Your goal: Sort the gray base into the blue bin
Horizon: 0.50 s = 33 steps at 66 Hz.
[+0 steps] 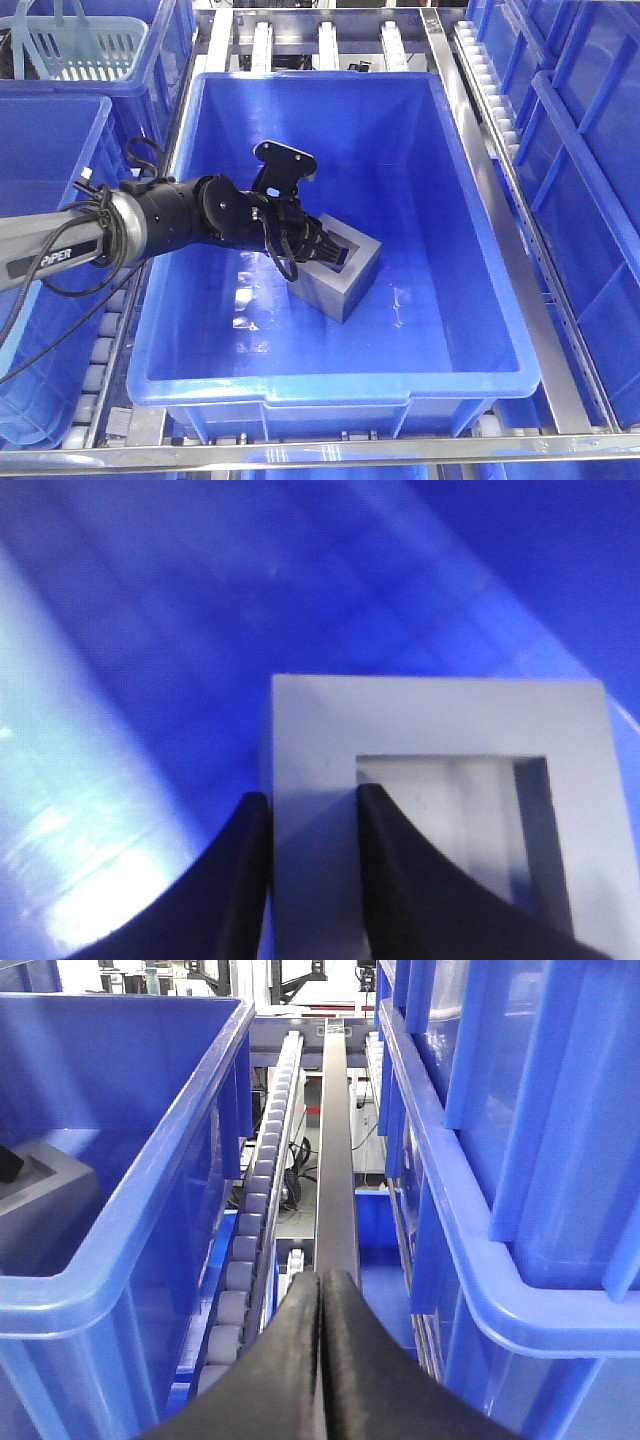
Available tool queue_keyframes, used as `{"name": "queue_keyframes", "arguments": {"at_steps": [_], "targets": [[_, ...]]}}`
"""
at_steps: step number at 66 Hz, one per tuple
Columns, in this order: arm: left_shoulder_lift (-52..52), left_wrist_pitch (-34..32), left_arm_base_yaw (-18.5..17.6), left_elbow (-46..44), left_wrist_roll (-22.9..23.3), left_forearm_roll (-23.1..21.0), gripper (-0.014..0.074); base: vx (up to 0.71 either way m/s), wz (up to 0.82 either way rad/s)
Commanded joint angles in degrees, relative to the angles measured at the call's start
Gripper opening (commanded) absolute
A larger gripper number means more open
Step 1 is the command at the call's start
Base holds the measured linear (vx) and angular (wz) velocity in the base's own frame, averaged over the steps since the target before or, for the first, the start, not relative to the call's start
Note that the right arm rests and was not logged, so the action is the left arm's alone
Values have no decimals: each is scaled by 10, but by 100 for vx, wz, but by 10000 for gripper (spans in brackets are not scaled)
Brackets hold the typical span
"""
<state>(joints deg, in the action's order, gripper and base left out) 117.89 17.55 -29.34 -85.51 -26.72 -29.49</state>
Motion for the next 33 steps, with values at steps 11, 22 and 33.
{"name": "queue_keyframes", "arguments": {"at_steps": [11,22,33], "targets": [[-35,-31,-1,-20,2,-12,295,0,0],[-37,-11,-1,-20,4,-12,432,0,0],[-53,-2,-1,-20,4,-14,469,0,0]]}}
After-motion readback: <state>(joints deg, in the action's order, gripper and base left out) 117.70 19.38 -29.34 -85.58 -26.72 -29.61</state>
